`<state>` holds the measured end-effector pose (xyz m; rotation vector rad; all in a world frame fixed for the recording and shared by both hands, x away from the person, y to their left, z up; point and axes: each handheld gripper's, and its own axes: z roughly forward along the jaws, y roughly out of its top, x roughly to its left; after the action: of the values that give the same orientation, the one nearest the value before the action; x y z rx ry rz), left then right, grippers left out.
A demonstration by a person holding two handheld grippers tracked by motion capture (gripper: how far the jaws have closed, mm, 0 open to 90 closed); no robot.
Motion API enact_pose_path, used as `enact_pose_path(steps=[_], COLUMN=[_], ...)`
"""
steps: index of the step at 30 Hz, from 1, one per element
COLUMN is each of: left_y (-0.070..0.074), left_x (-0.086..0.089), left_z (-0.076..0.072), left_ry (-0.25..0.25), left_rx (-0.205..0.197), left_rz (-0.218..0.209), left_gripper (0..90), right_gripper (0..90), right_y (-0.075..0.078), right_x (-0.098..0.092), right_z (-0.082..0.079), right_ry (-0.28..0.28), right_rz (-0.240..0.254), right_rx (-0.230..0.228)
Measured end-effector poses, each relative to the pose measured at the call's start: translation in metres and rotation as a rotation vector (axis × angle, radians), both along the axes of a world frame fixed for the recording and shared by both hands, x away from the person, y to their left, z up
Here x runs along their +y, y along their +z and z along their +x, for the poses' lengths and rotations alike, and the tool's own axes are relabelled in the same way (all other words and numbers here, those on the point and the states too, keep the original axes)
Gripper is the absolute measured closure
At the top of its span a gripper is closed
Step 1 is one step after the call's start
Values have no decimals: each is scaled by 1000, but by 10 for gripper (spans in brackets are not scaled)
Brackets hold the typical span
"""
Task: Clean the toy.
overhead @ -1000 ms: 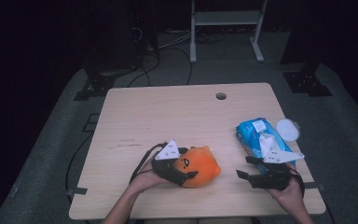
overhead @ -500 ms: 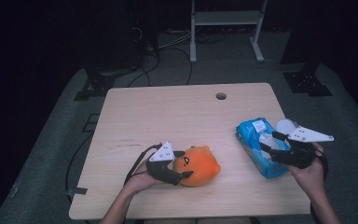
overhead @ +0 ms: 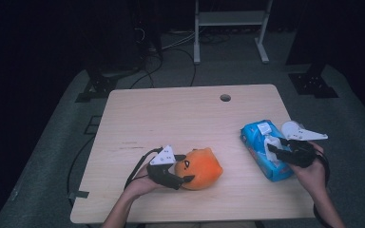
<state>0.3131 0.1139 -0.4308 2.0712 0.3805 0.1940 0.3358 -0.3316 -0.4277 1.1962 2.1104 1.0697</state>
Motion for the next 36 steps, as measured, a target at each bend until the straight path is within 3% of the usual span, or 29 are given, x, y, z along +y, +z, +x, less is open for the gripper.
enact_pose_path(steps=[5,10,15,21,25,29,32,36], left_y=[0,-1,0,1,1,0,1,0], left_x=[-1,0,0,-2,-2,-3,-4,-5], left_z=[0,1,0,-1,0,-1,-1,-1], left_ry=[3,2,3,1,-2,-1,0,-1], left_rx=[-3,-4,-10,-25,-28,-27,-31,-34], left_rz=[0,5,14,31,33,29,34,33], left_gripper=[210,209,205,202,199,199,199,199], right_gripper=[629,828,853,856,856,855,854,853], right_y=[0,4,13,27,45,65,77,86], right_x=[1,0,-5,-5,-1,12,26,52], right_z=[-5,-8,-11,-24,-37,-53,-64,-78], right_ry=[-13,-27,-33,-5,41,127,211,347], right_rz=[-8,12,54,66,70,76,86,111], right_rx=[-9,9,10,-12,-56,-76,-85,-64])
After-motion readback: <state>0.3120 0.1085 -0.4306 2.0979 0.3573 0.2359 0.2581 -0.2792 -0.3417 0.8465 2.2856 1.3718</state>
